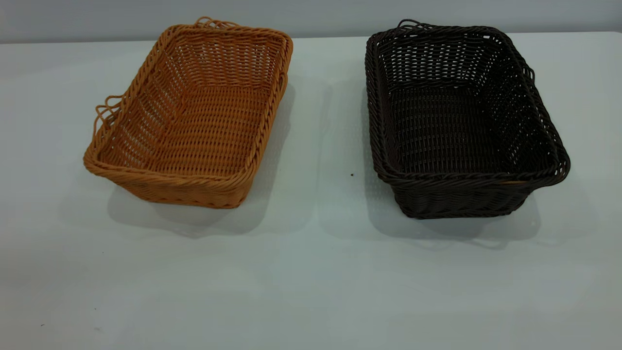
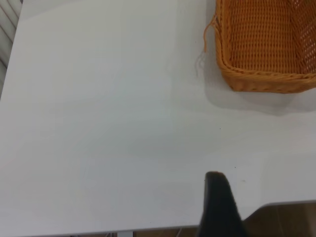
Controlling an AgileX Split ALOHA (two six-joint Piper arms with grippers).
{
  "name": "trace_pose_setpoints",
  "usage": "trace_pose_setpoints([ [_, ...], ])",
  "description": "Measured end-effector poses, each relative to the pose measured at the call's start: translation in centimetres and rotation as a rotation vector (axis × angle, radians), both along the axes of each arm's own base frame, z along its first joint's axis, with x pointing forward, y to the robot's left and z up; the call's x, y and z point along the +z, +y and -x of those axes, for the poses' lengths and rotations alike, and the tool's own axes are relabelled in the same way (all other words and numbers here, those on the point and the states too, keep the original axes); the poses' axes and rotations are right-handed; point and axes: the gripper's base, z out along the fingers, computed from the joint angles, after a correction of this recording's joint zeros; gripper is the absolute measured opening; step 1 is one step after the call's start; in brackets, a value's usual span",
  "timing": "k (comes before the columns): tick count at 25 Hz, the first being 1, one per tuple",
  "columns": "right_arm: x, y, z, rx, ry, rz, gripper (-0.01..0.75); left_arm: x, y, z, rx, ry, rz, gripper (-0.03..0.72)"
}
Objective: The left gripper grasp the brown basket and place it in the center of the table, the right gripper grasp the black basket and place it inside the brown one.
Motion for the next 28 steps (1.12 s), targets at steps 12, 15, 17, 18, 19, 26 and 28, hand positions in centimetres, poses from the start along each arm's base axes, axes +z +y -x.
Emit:
trace_pose_setpoints([
  [12, 0.0, 0.1, 0.0, 0.007, 0.000, -0.010, 0.556, 0.0, 0.0, 0.0, 0.000, 0.000, 0.000, 0.435],
  [15, 0.1, 0.2, 0.0, 0.012, -0.006, -0.018, 0.556, 0.0, 0.0, -0.1, 0.002, 0.005, -0.002, 0.435],
  [17, 0.6, 0.4, -0.4, 0.026, -0.002, -0.042, 0.558, 0.4, 0.0, -0.7, 0.002, 0.033, -0.003, 0.435],
  [18, 0.8, 0.6, -0.8, 0.038, 0.014, -0.058, 0.561, 0.9, 0.0, -1.2, 0.001, 0.042, -0.004, 0.435],
  [19, 1.0, 0.8, -1.5, 0.053, 0.037, -0.078, 0.567, 1.4, 0.0, -2.0, -0.003, 0.054, -0.009, 0.435],
  [26, 1.1, 2.4, -9.1, 0.207, 0.203, -0.171, 0.629, 4.6, -0.2, -10.3, -0.054, 0.098, -0.070, 0.507],
  [28, 0.6, 3.0, -11.6, 0.254, 0.237, -0.236, 0.630, 4.7, -0.2, -13.0, -0.064, 0.117, -0.082, 0.540],
])
